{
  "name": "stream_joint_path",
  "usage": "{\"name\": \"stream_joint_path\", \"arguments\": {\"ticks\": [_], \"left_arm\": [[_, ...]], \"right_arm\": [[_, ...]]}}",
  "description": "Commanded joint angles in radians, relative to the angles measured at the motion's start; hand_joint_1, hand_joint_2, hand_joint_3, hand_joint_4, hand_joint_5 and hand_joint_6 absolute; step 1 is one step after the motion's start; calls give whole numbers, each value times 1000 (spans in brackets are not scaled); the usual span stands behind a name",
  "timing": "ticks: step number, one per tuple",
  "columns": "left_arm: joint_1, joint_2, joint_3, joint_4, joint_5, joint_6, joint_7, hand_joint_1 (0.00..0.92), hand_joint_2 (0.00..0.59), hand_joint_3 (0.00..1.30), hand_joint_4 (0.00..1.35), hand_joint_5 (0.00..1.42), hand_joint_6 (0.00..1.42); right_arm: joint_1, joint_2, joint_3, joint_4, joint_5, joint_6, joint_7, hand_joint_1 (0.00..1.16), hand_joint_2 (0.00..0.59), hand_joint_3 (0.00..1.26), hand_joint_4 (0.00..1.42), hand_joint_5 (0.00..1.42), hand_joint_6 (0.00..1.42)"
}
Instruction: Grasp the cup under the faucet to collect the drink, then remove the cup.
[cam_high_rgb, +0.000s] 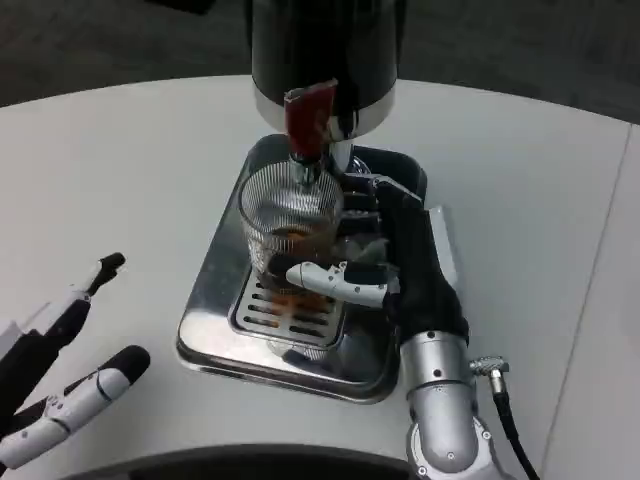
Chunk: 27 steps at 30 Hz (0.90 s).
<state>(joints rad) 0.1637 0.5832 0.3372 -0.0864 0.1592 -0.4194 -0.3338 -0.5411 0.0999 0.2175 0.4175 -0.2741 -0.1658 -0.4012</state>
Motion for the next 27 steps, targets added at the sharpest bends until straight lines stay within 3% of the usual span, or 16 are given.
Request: {"name": "stream_joint_path", "arguments": {"ticks": [1, 15, 27], "left_arm": [[5, 2, -11, -2, -17, 11, 1, 0, 224, 0, 0, 0, 0], [5, 13, -38, -21, 24, -7, 8, 0, 224, 0, 0, 0, 0], [42, 41, -44, -104, 159, -24, 24, 0, 204, 0, 0, 0, 0]], "right_arm": [[53, 55, 14, -75, 12, 17, 29, 1109, 130, 719, 878, 916, 1142], [146, 34, 36, -195, -11, 60, 117, 1107, 145, 719, 878, 934, 1161], [223, 13, 54, -320, -46, 96, 156, 1121, 148, 707, 889, 933, 1184]]}}
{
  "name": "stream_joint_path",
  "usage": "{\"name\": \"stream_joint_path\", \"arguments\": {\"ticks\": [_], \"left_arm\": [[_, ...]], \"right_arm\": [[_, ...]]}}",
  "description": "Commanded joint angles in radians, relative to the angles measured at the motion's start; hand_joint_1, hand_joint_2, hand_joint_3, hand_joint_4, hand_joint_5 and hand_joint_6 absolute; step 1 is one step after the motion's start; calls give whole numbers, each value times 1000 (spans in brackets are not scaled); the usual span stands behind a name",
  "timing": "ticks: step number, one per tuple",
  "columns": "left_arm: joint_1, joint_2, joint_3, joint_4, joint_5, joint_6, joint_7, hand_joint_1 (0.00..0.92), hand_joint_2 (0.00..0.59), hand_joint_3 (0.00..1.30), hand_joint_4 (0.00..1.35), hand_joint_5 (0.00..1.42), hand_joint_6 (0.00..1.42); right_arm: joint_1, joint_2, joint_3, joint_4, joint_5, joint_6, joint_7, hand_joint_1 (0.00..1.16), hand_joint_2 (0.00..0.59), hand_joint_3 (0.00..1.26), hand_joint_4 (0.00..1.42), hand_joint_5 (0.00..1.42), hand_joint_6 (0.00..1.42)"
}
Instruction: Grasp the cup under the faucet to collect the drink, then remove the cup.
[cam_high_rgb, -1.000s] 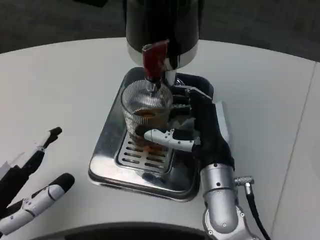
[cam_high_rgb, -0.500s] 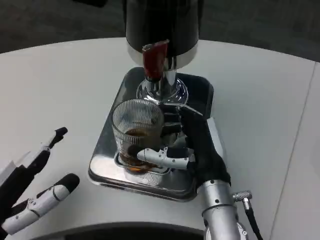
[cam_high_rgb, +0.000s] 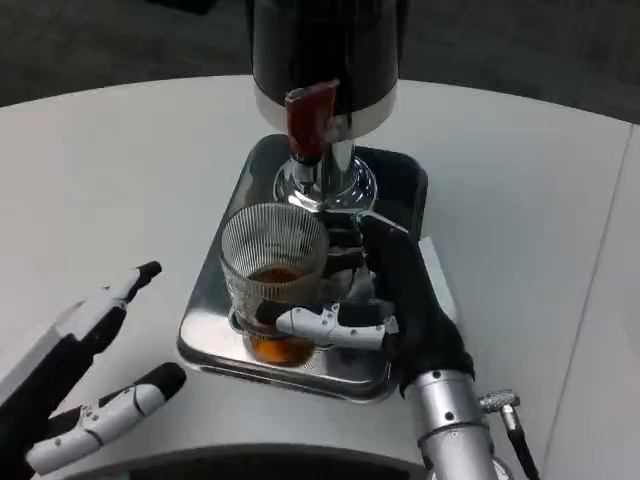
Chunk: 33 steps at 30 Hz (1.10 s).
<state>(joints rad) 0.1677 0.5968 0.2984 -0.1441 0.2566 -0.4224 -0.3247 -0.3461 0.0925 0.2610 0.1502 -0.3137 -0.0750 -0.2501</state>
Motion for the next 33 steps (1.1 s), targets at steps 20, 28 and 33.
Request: {"name": "stream_joint_path", "arguments": {"ticks": [20, 28, 33], "left_arm": [[245, 2, 11, -339, 313, 129, 8, 0, 140, 0, 0, 0, 0], [263, -3, -2, -383, 365, 177, 7, 0, 123, 0, 0, 0, 0], [291, -11, 6, -424, 394, 196, 10, 0, 104, 0, 0, 0, 0]], "right_arm": [[94, -2, 34, -209, -17, 70, 67, 1141, 184, 697, 889, 933, 1198], [141, -9, 56, -280, -20, 91, 82, 1158, 203, 684, 889, 926, 1198], [176, -16, 70, -331, -26, 106, 100, 1162, 208, 684, 885, 926, 1198]]}}
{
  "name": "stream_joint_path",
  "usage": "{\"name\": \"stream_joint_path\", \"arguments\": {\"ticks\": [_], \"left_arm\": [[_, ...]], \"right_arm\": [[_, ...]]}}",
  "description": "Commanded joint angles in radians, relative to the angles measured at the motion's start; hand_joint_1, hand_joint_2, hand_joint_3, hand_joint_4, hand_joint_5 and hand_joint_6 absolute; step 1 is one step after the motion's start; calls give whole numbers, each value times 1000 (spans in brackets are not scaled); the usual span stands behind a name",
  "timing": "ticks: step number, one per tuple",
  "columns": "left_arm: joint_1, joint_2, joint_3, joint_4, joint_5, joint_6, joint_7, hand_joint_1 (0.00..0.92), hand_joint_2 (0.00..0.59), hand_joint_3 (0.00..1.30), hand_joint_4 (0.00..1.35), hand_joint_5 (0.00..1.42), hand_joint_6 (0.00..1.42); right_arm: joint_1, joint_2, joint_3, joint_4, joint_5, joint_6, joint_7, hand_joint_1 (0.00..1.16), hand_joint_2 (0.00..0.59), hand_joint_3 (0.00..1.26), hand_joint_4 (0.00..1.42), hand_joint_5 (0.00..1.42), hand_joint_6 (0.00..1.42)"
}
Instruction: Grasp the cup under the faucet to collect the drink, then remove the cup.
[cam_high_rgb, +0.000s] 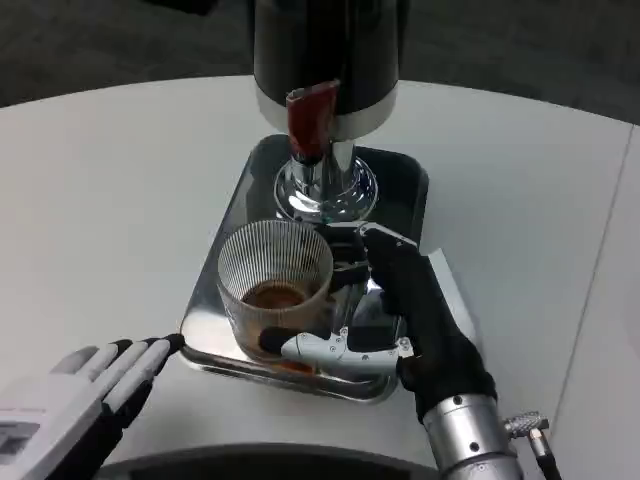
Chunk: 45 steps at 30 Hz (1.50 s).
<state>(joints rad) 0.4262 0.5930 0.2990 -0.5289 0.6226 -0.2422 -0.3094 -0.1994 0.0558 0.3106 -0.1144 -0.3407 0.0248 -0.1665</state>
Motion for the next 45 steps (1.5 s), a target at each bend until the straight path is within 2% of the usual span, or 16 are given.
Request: {"name": "stream_joint_path", "arguments": {"ticks": [1, 9, 16, 28, 45], "left_arm": [[42, -11, 5, -47, 33, 17, -4, 0, 103, 0, 0, 0, 0], [108, -67, 20, -105, 78, 15, 36, 0, 97, 0, 0, 0, 0], [133, -87, 16, -140, 102, 24, 18, 0, 94, 0, 0, 0, 0], [137, -92, 11, -168, 102, 47, -4, 0, 90, 0, 0, 0, 0], [120, -86, -5, -163, 107, 62, -26, 0, 85, 0, 0, 0, 0]], "right_arm": [[37, 18, 22, -80, -1, 10, 21, 1162, 209, 684, 884, 926, 1198], [73, 12, 29, -165, -3, 38, 51, 1162, 215, 684, 882, 926, 1198], [110, 4, 43, -223, -1, 62, 82, 1162, 228, 673, 882, 926, 1198], [149, 1, 53, -332, 6, 108, 129, 1162, 257, 656, 882, 926, 1209], [142, 2, 43, -361, 19, 128, 145, 1162, 277, 642, 855, 926, 1210]]}}
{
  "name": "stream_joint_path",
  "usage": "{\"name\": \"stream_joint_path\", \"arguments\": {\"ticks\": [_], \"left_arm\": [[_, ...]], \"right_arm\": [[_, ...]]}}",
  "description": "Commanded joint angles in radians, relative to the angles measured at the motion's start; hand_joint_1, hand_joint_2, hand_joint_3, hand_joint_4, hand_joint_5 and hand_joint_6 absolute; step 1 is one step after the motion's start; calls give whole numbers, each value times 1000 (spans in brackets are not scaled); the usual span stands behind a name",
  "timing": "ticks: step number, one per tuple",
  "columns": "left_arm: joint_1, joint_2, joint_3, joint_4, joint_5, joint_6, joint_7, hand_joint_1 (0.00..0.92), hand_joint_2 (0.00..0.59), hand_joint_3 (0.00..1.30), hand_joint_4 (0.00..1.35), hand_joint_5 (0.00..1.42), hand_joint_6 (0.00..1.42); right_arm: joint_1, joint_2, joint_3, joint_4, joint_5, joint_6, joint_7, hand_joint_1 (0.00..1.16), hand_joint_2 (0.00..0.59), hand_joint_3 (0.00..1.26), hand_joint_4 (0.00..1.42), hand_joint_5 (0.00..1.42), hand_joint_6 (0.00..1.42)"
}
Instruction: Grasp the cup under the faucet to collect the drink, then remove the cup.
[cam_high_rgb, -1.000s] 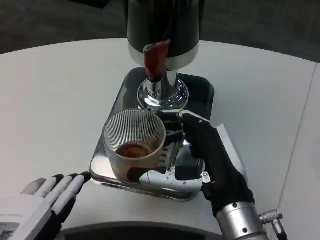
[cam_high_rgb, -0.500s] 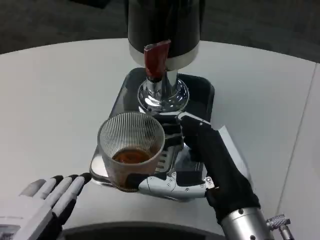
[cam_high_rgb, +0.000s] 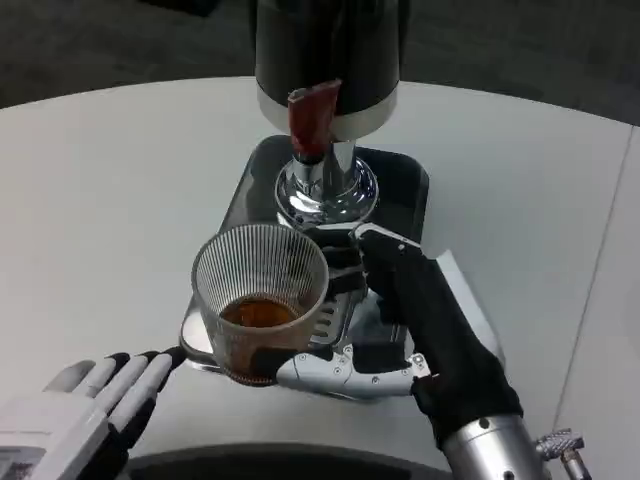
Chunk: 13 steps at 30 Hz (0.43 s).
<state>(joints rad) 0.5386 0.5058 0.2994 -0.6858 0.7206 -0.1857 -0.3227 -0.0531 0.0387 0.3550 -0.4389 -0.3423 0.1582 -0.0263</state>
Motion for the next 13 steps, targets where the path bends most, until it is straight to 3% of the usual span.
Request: {"name": "stream_joint_path", "arguments": {"ticks": [1, 13], "left_arm": [[7, 1, -6, -7, 9, 5, -12, 0, 85, 0, 0, 0, 0], [-4, -15, -14, -26, 24, -4, 10, 0, 85, 0, 0, 0, 0]], "right_arm": [[-4, 19, -1, -38, 21, -5, 6, 1162, 279, 641, 853, 926, 1211], [25, 11, -11, -72, 28, -13, 3, 1162, 284, 634, 853, 926, 1197]]}}
